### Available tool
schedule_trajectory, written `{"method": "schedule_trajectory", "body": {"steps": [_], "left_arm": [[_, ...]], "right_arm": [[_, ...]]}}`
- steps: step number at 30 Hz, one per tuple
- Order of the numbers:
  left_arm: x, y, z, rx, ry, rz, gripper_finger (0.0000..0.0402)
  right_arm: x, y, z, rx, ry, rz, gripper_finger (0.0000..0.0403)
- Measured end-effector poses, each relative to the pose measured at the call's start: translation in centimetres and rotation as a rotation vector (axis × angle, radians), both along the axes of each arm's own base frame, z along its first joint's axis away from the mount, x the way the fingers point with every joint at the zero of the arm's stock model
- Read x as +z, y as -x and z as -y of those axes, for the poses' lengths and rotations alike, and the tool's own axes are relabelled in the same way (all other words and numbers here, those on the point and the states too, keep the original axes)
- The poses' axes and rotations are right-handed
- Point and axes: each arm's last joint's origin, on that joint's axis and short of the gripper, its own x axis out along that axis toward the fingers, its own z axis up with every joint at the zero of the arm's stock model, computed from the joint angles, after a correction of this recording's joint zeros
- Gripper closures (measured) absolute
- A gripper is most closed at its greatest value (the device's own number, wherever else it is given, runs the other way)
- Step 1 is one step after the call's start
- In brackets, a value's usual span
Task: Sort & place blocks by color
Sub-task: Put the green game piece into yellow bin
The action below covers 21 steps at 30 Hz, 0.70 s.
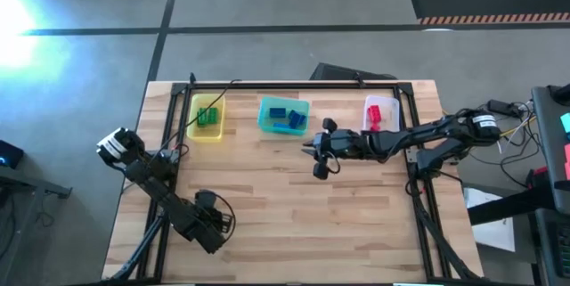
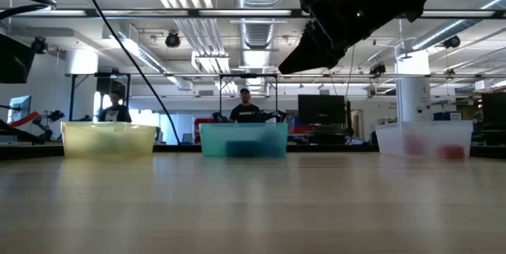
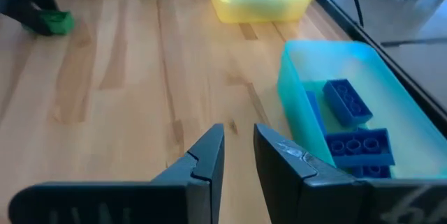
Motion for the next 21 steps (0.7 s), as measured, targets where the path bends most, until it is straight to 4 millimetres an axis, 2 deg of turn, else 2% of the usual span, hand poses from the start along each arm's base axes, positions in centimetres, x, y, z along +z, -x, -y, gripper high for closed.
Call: {"method": "schedule_trajectory", "body": {"steps": [4,11,18,21], "left_arm": [[0.2,0.0,-0.1,-0.006,-0.037,0.029,0.0277],[1.4,-1.2,0.1,-0.087,-0.162,0.203,0.0277],[2.8,-2.3,0.3,-0.131,-0.272,0.350,0.0272],[3.3,-2.7,-0.3,-0.135,-0.310,0.374,0.0271]], "right_arm": [[0.6,0.1,-0.8,0.041,0.026,0.028,0.0335],[1.1,0.0,-2.0,0.099,0.065,0.067,0.0335],[1.1,0.0,-2.2,0.109,0.064,0.070,0.0335],[1.1,0.0,-2.2,0.109,0.064,0.070,0.0335]]}}
